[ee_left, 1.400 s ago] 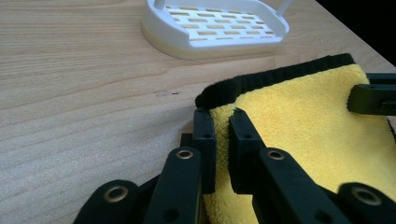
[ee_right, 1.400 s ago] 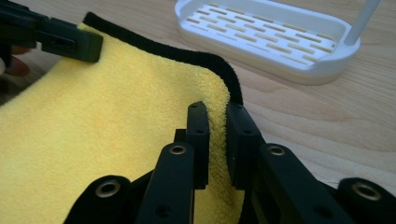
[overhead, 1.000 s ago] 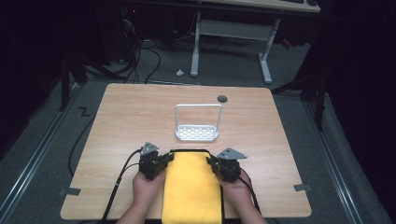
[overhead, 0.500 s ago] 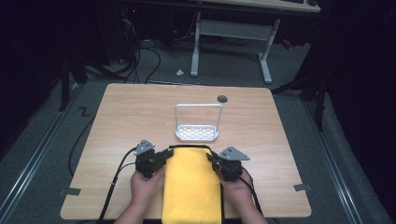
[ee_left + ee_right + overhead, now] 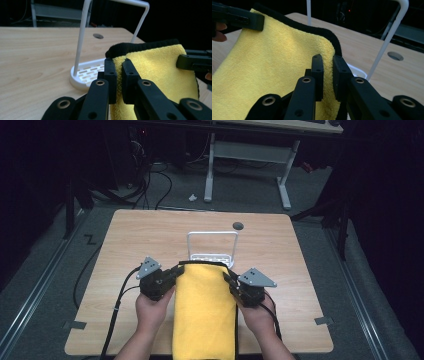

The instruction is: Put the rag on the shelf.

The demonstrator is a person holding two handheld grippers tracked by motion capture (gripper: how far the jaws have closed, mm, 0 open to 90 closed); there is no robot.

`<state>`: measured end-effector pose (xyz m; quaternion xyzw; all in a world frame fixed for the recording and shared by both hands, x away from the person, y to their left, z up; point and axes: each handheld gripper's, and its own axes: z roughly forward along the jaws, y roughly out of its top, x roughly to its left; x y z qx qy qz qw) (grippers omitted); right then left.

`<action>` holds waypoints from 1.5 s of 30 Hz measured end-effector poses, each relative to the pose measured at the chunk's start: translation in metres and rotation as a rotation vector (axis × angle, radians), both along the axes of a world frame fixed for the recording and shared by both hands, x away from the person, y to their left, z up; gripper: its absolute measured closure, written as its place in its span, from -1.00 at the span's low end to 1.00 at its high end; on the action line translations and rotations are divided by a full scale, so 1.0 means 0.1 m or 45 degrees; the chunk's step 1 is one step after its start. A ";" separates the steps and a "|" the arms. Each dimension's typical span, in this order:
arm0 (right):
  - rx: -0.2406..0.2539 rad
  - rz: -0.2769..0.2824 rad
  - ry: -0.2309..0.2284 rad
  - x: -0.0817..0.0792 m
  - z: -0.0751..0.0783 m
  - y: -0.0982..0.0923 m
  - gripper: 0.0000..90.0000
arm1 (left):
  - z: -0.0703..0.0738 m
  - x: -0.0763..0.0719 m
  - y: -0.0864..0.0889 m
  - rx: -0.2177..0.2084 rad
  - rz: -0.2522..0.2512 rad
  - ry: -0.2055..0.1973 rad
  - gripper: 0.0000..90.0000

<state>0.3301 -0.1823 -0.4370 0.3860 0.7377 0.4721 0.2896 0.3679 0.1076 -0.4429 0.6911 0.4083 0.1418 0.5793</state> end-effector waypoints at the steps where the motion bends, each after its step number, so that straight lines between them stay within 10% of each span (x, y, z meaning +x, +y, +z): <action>1: -0.003 0.003 -0.007 0.00 0.03 0.00 0.81 | 0.04 0.00 0.00 -0.006 0.003 -0.010 0.88; 29: 0.047 0.009 -0.252 0.11 0.83 0.07 0.81 | 0.94 0.08 0.07 -0.038 0.029 -0.272 0.88; 45: 0.090 -0.027 -0.315 0.25 1.17 -0.04 0.81 | 1.22 0.28 -0.03 -0.029 0.017 -0.334 0.89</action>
